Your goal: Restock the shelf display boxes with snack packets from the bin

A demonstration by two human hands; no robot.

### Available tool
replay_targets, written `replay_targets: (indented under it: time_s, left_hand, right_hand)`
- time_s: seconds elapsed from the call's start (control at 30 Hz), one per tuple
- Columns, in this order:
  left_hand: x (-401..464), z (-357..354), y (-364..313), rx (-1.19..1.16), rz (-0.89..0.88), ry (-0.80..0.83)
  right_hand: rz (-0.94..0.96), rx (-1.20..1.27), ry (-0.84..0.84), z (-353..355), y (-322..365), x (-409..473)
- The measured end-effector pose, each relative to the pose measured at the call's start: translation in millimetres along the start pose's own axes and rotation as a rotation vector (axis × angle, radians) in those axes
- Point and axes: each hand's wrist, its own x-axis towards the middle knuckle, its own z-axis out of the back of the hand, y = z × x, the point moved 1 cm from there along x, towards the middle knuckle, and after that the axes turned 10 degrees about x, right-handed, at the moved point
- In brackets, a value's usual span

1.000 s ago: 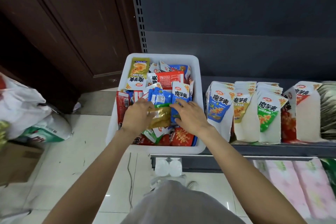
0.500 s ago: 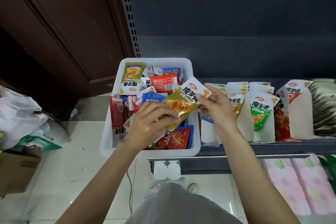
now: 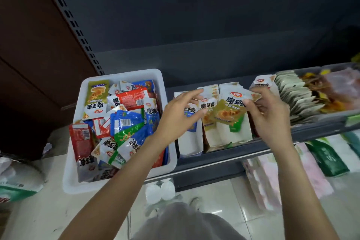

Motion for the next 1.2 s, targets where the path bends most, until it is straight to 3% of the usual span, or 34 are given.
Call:
replay_targets:
  time_s: [0.2,0.4,0.57,0.67,0.8,0.93,1.07,1.2]
  left_hand:
    - [23.3,-25.1,-1.3,0.074,-0.005,-0.013]
    - [33.4,-40.0,16.1,0.639,-0.182,-0.101]
    - [44.7,-49.7,21.7,0.833,-0.219,-0.09]
    - [45.1,-45.1,17.7,0.798,-0.202,-0.162]
    - [19.1,-20.6,13.5,0.618,-0.16,-0.381]
    - [-29.3,20.5,29.2,0.445,0.012,-0.504]
    - [-73.0,51.0,82.8,0.577,0.29,-0.238]
    - [-98.0,56.6,119.6,0.702,0.382,0.07]
  right_hand:
    - [0.101,-0.151,0.116,-28.0,-15.7,2.4]
    - [0.016,-0.253,0.232,-59.5,-36.8,13.4]
    - [0.0,-0.455,0.29,-72.9,-50.5,24.7]
    - [0.017,-0.422,0.187,-73.9,-50.3,25.1]
    - [0.087,-0.223,-0.028,-63.3,-36.2,11.1]
    - [0.131,-0.011,0.055,-68.6,-7.4,-12.3]
    - [0.226,-0.009,0.331,-109.3,20.0,-28.0]
    - [0.288,-0.156,0.579,-162.2,35.5,-35.4]
